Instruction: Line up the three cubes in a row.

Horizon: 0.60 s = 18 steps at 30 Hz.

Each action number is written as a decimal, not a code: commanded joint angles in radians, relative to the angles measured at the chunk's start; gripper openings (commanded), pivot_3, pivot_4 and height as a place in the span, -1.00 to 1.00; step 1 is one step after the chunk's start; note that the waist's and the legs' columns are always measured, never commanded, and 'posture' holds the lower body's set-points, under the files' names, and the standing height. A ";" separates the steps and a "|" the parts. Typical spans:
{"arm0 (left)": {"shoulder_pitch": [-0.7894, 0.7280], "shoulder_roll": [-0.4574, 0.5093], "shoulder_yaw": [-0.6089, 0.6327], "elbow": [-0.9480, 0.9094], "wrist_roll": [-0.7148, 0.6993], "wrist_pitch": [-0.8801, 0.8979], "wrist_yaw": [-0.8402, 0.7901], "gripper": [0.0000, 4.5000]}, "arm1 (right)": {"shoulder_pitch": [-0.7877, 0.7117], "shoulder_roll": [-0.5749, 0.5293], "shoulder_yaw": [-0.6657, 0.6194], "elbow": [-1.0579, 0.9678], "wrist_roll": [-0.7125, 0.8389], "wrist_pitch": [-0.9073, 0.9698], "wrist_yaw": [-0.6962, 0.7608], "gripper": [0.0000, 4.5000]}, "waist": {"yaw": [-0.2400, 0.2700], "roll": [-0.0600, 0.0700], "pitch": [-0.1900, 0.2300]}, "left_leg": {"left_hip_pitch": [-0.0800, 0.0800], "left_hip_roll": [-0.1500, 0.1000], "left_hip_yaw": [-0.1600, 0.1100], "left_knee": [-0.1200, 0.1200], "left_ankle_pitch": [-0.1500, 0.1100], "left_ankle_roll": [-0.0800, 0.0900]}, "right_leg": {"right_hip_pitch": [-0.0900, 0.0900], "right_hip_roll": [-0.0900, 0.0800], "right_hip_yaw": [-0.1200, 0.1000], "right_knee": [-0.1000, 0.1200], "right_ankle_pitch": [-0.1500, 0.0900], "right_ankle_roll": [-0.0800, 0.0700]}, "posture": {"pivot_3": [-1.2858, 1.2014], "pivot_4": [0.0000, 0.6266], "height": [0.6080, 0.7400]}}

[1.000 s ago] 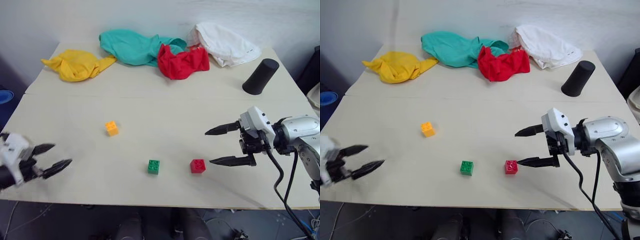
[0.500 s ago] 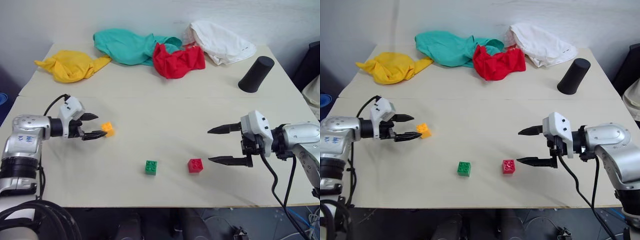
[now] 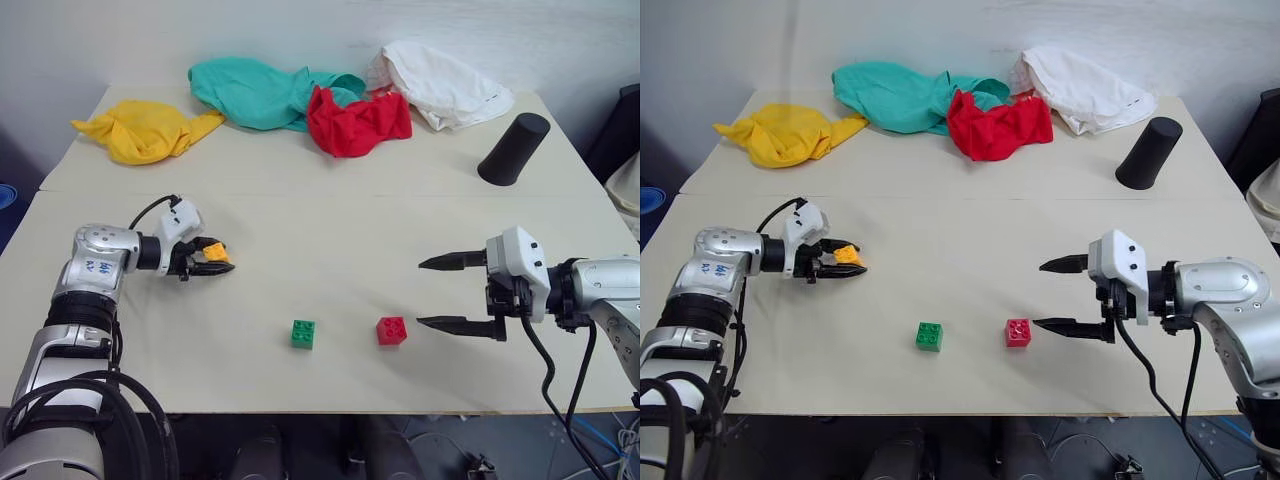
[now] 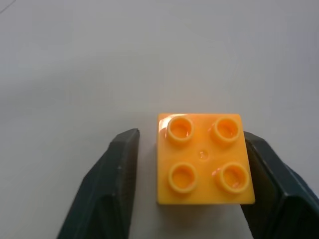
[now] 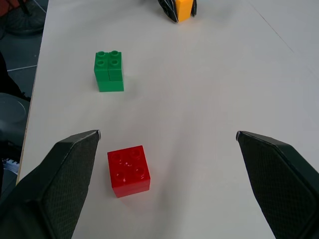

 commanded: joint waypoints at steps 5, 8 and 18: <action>0.081 0.074 0.031 -0.152 -0.048 -0.038 -0.107 -0.32 | 0.006 -0.023 -0.011 -0.020 0.001 -0.017 0.018 1.00 | -0.002 0.000 0.000 | 0.000 0.000 0.000 0.000 0.000 0.000 | 0.000 0.000 0.001 0.000 0.000 0.000 | 0.03 -0.52 1.00; 0.195 0.116 0.052 -0.378 -0.133 0.031 -0.197 -0.32 | 0.047 -0.056 -0.013 -0.017 -0.008 -0.042 0.077 1.00 | -0.002 0.000 0.000 | 0.000 0.001 0.000 0.000 -0.001 0.000 | 0.000 0.000 0.002 0.000 0.000 0.000 | 0.03 -0.52 1.00; 0.471 0.231 0.048 -0.758 -0.153 0.010 -0.225 -0.32 | 0.104 -0.079 -0.047 -0.019 0.009 -0.043 0.118 1.00 | -0.001 0.000 0.000 | 0.001 0.001 -0.001 0.001 -0.001 0.000 | 0.001 -0.001 0.003 0.000 0.000 0.000 | 0.03 -0.52 1.00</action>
